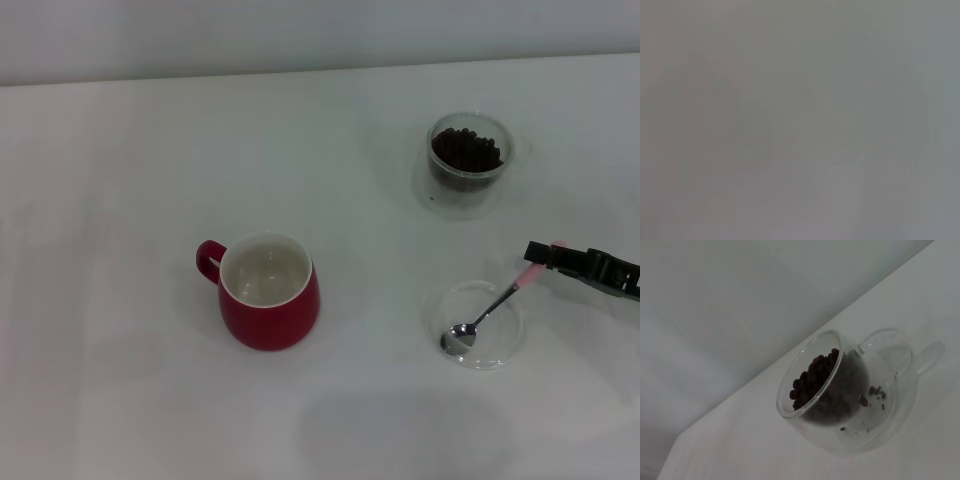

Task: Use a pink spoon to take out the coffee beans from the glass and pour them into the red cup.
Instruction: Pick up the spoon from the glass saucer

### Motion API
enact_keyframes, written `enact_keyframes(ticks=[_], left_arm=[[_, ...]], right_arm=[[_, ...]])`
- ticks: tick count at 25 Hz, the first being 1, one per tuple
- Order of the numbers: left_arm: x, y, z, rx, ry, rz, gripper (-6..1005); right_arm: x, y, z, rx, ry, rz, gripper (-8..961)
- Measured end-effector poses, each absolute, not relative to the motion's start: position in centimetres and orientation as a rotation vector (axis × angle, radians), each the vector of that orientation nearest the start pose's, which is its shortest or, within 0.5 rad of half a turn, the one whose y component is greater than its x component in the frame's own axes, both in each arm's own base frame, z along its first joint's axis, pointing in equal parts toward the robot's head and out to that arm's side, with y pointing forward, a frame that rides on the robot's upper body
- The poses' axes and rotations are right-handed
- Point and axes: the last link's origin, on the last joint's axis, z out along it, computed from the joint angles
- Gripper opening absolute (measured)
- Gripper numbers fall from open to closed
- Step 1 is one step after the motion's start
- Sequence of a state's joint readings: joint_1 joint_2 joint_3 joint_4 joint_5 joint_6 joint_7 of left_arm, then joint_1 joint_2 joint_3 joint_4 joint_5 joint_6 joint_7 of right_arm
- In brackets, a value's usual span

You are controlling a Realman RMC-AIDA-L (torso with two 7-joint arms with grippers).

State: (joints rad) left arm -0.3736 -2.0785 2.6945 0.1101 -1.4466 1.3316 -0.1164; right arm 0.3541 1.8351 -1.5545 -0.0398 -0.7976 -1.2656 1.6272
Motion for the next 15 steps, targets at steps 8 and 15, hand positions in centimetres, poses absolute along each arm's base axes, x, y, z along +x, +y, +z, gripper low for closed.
enact_keyframes(ticks=[8,15], left_arm=[[-36.13,29.53,1.64,-1.36,-0.547,-0.675,890],[-36.13,29.52,1.63,-1.358,-0.549,-0.675,890]], right_arm=[[39.68,26.1,1.52,-1.899,1.726,0.858,227],[39.9,25.96,1.69,-1.857,1.757,0.876,171]])
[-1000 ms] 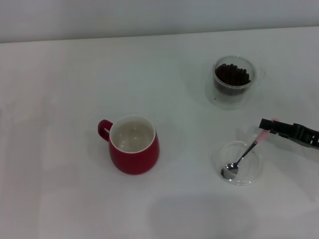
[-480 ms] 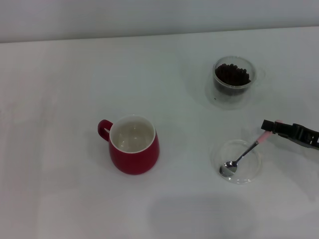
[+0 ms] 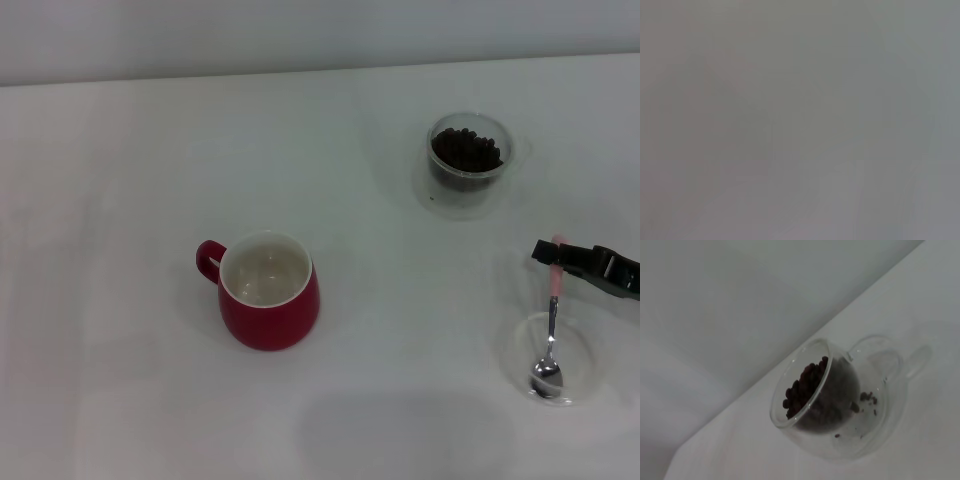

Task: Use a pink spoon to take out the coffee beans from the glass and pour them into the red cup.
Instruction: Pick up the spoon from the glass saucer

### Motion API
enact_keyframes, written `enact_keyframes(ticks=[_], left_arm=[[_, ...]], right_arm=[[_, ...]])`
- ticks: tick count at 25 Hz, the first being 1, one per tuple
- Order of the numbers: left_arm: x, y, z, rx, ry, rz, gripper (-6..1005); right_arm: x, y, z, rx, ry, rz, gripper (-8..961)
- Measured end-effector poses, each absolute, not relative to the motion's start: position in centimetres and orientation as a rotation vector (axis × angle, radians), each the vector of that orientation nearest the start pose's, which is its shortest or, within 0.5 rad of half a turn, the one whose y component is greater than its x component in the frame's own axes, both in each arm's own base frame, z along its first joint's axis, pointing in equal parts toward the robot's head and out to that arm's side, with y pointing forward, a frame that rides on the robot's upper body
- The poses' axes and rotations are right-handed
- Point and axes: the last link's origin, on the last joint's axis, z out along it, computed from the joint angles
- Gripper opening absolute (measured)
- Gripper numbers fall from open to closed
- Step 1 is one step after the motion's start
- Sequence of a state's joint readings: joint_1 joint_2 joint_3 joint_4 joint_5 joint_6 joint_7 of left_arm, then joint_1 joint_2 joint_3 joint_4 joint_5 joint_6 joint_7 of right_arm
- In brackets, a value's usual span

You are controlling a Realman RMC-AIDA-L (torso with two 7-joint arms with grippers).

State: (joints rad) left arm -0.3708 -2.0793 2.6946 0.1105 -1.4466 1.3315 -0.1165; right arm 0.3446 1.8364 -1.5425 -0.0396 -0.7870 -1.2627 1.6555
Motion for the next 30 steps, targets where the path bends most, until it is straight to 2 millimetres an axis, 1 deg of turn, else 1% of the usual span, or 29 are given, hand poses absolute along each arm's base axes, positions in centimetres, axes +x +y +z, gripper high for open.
enact_keyframes(ticks=[10,21,26,30], left_arm=[[-36.1,29.4,1.6,-1.353,-0.545,-0.681,889],[-36.0,29.5,1.6,-1.351,-0.548,-0.686,889],[-36.0,29.4,1.5,-1.35,-0.55,-0.687,890],[-36.1,29.3,1.5,-1.344,-0.556,-0.688,890]], right_arm=[[39.9,26.0,2.0,-1.837,1.755,0.9,152],[39.3,26.4,1.3,-1.783,1.805,0.967,153],[39.2,26.6,1.8,-1.741,1.799,1.022,153],[39.2,26.6,2.7,-1.726,1.8,1.067,152]])
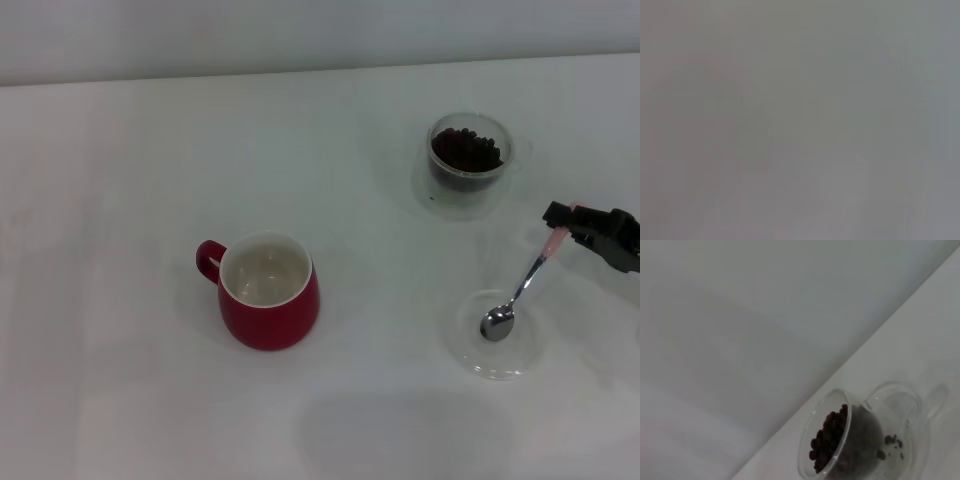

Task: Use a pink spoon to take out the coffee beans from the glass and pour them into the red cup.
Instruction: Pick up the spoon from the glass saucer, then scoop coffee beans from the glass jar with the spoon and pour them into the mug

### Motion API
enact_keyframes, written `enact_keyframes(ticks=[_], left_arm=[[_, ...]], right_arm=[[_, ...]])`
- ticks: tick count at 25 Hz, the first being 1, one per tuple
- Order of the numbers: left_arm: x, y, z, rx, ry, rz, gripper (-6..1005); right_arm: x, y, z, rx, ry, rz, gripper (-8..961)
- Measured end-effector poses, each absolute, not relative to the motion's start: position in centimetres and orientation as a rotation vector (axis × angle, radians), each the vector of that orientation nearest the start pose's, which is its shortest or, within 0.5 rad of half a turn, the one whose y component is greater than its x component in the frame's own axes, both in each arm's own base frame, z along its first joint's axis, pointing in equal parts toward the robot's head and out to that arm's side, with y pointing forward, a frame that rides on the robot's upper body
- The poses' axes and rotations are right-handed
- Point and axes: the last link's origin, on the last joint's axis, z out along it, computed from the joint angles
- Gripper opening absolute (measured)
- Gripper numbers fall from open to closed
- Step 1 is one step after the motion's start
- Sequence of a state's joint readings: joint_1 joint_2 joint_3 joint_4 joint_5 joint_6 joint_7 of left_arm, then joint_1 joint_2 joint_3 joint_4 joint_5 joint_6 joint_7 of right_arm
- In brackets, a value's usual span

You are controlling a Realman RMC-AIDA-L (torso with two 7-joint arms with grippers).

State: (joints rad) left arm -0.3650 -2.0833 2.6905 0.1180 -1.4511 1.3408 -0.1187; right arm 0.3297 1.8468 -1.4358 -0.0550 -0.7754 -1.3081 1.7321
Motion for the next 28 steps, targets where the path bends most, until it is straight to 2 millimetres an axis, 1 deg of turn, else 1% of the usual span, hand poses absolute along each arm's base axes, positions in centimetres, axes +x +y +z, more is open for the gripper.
enact_keyframes(ticks=[8,10,13,16,17,18,20,23,26,28], left_arm=[[-36.0,29.3,1.5,-1.345,-0.558,-0.69,889],[-36.0,29.3,1.5,-1.347,-0.559,-0.691,889],[-36.1,29.3,1.5,-1.343,-0.56,-0.69,889],[-36.1,29.2,1.5,-1.34,-0.562,-0.689,889],[-36.1,29.2,1.5,-1.34,-0.562,-0.689,889],[-36.2,29.2,1.5,-1.34,-0.563,-0.688,889],[-36.2,29.2,1.5,-1.342,-0.566,-0.686,889],[-36.2,29.2,1.4,-1.345,-0.568,-0.684,890],[-36.3,29.1,1.4,-1.345,-0.572,-0.682,889],[-36.3,29.0,1.3,-1.344,-0.574,-0.682,889]], right_arm=[[38.7,27.1,3.8,-1.723,1.77,1.13,150],[38.5,27.4,4.3,-1.717,1.744,1.162,150],[37.7,28.0,5.5,-1.732,1.668,1.245,151],[36.4,29.0,7.0,-1.766,1.553,1.329,153],[35.4,29.9,8.1,-1.793,1.45,1.381,153],[35.4,29.9,8.1,-1.793,1.45,1.381,153],[34.2,30.9,8.9,-1.821,1.342,1.418,154],[32.5,32.6,9.5,-1.863,1.207,1.438,156],[31.2,34.0,9.6,-1.901,1.108,1.426,157],[30.6,34.9,9.6,-1.922,1.043,1.392,158]])
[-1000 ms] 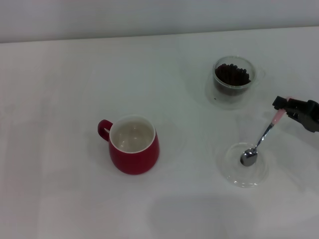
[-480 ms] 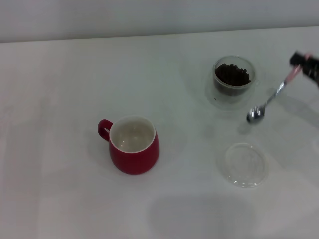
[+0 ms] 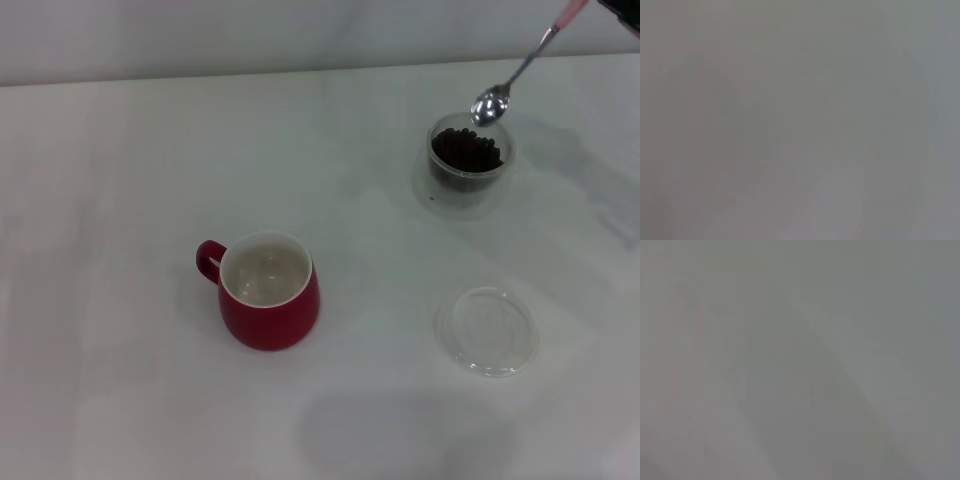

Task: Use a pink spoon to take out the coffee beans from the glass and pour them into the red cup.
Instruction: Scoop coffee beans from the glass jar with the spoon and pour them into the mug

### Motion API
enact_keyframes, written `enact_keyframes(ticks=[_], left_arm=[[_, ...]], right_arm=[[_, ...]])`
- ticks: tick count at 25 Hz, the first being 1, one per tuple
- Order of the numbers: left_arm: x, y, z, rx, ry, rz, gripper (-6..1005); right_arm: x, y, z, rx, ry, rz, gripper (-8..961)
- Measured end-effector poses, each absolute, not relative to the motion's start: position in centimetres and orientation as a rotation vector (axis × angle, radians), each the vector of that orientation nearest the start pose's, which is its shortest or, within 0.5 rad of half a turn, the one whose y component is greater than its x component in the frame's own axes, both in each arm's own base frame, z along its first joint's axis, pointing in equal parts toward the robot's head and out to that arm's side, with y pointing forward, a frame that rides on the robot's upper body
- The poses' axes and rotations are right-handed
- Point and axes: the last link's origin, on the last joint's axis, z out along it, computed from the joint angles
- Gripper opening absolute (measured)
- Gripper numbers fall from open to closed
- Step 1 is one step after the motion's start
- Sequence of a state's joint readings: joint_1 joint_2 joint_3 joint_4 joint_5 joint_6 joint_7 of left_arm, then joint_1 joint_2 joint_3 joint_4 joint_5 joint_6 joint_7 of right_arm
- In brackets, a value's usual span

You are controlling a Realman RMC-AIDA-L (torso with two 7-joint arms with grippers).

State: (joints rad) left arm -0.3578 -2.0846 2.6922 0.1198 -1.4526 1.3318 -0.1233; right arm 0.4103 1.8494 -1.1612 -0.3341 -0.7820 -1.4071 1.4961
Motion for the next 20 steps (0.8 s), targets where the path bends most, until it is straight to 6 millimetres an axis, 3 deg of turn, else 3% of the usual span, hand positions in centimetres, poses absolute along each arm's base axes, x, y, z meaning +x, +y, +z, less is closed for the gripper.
enact_keyframes(ticks=[11,20], left_arm=[[-36.4,29.5,1.2,-1.345,-0.601,-0.681,886],[-36.5,30.1,1.5,-1.323,-0.649,-0.72,886]], right_arm=[[29.1,37.3,7.8,-2.002,0.801,1.192,163],[29.0,37.9,6.1,-1.987,0.686,1.067,166]])
